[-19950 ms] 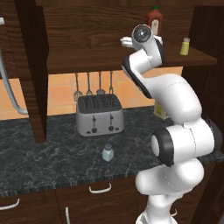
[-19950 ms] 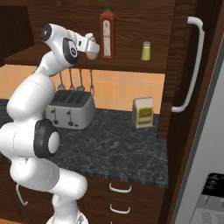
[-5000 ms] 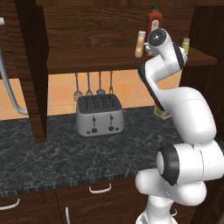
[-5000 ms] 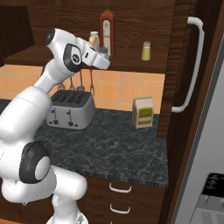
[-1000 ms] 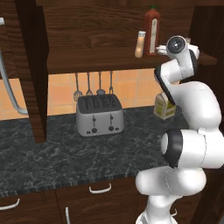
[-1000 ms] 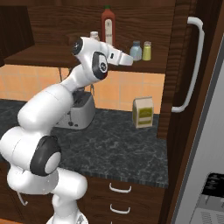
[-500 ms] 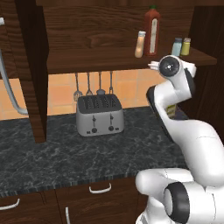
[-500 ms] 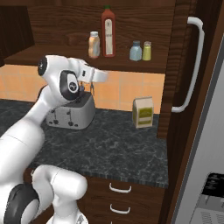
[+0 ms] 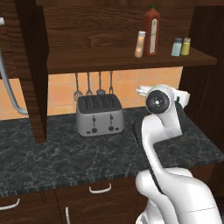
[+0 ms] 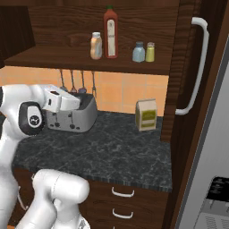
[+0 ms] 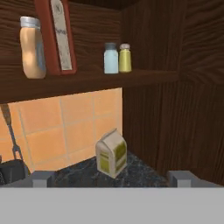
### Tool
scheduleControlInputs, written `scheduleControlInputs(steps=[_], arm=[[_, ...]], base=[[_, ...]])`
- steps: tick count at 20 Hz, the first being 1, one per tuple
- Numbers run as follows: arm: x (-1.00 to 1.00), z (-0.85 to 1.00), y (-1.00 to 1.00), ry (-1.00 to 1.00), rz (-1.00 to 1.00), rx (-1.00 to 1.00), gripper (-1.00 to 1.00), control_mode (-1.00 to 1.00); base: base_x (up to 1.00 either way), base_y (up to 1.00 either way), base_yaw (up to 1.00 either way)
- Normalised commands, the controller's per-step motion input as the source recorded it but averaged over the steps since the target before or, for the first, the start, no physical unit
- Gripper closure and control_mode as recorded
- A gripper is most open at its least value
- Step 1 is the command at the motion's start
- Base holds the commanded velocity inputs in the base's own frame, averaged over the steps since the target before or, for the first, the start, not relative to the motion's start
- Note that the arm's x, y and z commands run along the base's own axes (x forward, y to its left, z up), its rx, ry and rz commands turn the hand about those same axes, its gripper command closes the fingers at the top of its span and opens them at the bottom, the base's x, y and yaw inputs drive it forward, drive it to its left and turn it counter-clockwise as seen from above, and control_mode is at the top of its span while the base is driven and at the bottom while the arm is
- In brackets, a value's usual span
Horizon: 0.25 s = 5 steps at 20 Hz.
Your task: Put the shaker and condiment bottle from the counter next to their counterparts in the cabinet.
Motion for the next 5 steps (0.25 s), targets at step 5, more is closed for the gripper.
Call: scheduleControlInputs(steps=[5], arm=[[-1.00, -0.50, 0.78, 0.01, 0.00, 0.00, -1.00, -1.00]], base=[[0.00, 0.00, 0.00]])
